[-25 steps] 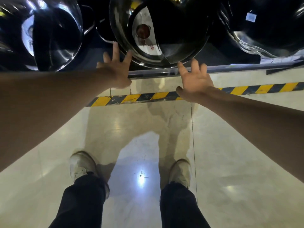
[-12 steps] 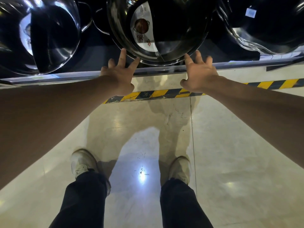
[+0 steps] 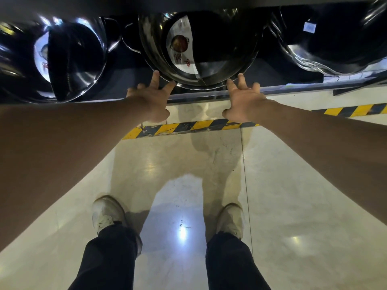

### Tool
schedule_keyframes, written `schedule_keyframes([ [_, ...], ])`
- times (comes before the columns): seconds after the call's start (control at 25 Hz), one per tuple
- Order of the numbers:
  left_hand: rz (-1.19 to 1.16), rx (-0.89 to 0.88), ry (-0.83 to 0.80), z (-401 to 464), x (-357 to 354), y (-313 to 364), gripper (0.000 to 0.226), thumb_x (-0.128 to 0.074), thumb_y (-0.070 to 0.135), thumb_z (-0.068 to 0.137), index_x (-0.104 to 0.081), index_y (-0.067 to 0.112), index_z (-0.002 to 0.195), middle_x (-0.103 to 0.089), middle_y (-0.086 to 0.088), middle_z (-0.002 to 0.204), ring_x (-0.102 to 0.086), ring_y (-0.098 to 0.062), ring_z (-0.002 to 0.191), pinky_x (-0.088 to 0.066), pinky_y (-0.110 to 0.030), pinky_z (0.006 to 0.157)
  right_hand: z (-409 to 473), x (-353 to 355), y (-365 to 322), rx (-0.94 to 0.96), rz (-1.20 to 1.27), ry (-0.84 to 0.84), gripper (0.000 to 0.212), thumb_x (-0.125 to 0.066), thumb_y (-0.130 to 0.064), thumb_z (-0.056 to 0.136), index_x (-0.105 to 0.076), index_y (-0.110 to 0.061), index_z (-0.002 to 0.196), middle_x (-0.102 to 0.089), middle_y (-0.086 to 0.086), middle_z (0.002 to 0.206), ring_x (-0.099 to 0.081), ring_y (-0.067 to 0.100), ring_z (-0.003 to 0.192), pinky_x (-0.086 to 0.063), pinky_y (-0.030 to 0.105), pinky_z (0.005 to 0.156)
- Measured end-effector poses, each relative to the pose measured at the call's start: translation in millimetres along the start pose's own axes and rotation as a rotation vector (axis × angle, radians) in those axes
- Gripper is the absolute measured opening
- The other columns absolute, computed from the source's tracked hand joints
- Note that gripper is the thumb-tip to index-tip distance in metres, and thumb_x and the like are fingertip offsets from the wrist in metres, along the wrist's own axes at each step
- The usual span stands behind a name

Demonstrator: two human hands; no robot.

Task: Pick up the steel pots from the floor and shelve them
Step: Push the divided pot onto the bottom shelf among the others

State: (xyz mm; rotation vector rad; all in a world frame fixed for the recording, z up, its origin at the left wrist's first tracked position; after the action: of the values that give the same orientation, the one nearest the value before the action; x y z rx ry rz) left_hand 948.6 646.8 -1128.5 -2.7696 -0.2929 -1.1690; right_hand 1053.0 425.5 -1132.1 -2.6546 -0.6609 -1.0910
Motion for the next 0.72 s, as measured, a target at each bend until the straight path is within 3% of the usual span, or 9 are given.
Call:
schedule_keyframes([
  [0.12, -0.008, 0.001, -0.017, -17.5, 6.3, 5.6, 0.094, -0.060, 0.035, 0.090, 0.003, 0.037, 0.161, 0.016, -0.010, 0.169, -0.027, -0.050, 0.145, -0.036, -0.060, 0.107, -17.7, 12.3, 4.9, 0.009, -0.065, 0.033, 0.099, -0.064, -0.039, 0.087, -0.001, -0.025, 0.161, -0.005, 0.006, 0.168, -0.019, 0.047, 0.141, -0.039, 0.054, 0.103],
  [0.2, -0.011, -0.001, -0.009, -38.0, 19.5, 8.1, 0.090, -0.057, 0.036, 0.091, -0.001, 0.034, 0.161, 0.009, -0.015, 0.170, -0.028, -0.050, 0.144, -0.036, -0.059, 0.107, -39.5, 30.2, 1.7, 0.043, -0.101, 0.140, 0.088, -0.063, -0.043, 0.087, -0.016, -0.020, 0.158, -0.031, 0.013, 0.155, -0.031, 0.044, 0.131, -0.042, 0.051, 0.096],
  [0.28, 0.032, -0.031, 0.013, -65.0, 40.8, 13.2, 0.082, -0.055, 0.038, 0.092, -0.011, 0.029, 0.161, -0.010, -0.019, 0.167, -0.034, -0.048, 0.139, -0.039, -0.057, 0.103, -70.0, 50.1, 0.1, 0.063, -0.040, 0.233, 0.070, -0.060, -0.043, 0.089, -0.035, -0.015, 0.148, -0.045, 0.015, 0.139, -0.036, 0.042, 0.124, -0.044, 0.050, 0.091],
  [0.4, 0.067, -0.068, 0.070, -110.4, 80.0, 21.3, 0.064, -0.052, 0.041, 0.094, -0.033, 0.018, 0.150, -0.039, -0.020, 0.146, -0.043, -0.044, 0.128, -0.043, -0.054, 0.094, -121.3, 78.3, 1.7, 0.034, 0.040, 0.259, 0.059, -0.056, -0.044, 0.091, -0.045, -0.012, 0.140, -0.051, 0.018, 0.133, -0.041, 0.042, 0.122, -0.044, 0.049, 0.094],
  [0.72, 0.044, -0.174, 0.132, -239.4, 204.3, 98.5, 0.054, -0.049, 0.043, 0.096, -0.044, 0.017, 0.143, -0.044, -0.017, 0.142, -0.046, -0.042, 0.126, -0.044, -0.051, 0.096, -280.4, 170.5, 44.4, -0.019, 0.158, 0.398, 0.054, -0.055, -0.053, 0.091, -0.048, -0.020, 0.134, -0.055, 0.013, 0.130, -0.046, 0.040, 0.120, -0.044, 0.047, 0.090],
])
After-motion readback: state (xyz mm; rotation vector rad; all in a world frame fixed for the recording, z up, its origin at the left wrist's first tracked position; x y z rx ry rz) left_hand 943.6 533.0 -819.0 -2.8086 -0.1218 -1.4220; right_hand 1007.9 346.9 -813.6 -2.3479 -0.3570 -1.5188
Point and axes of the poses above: each hand's wrist, its own z-axis towards the middle knuckle, its own x-axis out of the back of the hand, y = z × x, the point moved 8 cm from there along z, towards the middle knuckle
